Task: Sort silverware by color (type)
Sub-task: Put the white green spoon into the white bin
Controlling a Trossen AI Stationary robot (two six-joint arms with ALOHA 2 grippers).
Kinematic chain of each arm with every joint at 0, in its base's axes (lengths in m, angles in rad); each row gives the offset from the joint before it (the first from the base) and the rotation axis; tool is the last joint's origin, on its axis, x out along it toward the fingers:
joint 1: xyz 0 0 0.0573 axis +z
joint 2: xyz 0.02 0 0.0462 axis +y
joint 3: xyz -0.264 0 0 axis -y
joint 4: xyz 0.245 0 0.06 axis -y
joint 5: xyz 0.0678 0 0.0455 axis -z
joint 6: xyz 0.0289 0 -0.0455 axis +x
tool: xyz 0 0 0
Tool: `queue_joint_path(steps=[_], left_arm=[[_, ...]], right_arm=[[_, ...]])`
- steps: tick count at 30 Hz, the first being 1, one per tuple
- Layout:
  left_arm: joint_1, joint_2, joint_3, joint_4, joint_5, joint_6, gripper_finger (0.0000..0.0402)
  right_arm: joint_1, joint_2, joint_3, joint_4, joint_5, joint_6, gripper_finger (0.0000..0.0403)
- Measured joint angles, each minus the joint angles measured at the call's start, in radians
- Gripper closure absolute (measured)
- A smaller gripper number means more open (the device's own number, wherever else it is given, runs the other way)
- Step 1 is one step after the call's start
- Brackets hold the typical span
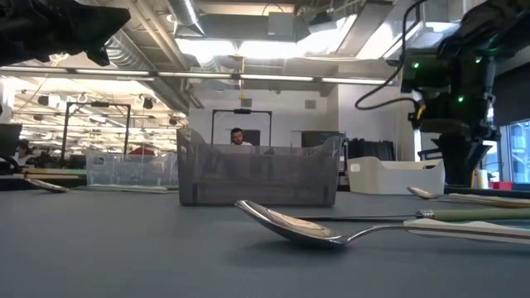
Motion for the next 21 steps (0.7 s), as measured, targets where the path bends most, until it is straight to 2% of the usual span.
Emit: queue_joint_path(steps=[14,17,21], left_arm=[[0.0,0.0,0.0,-0.002,0.0,-0.002,0.0399],[0.0,0.0,0.0,-0.002,0.0,-0.003,0.0399],[0.0,0.0,0.0,-0.002,0.0,-0.003,0.0399]], right_arm=[[-0.005,0.178,0.001,0.111,-0.026,-0.03,0.0248],[-0.004,0.196,0.003,0.118,-0.025,-0.052,0.026],[-0.004,0.197,0.003,0.12,-0.018,-0.068,0.0297]])
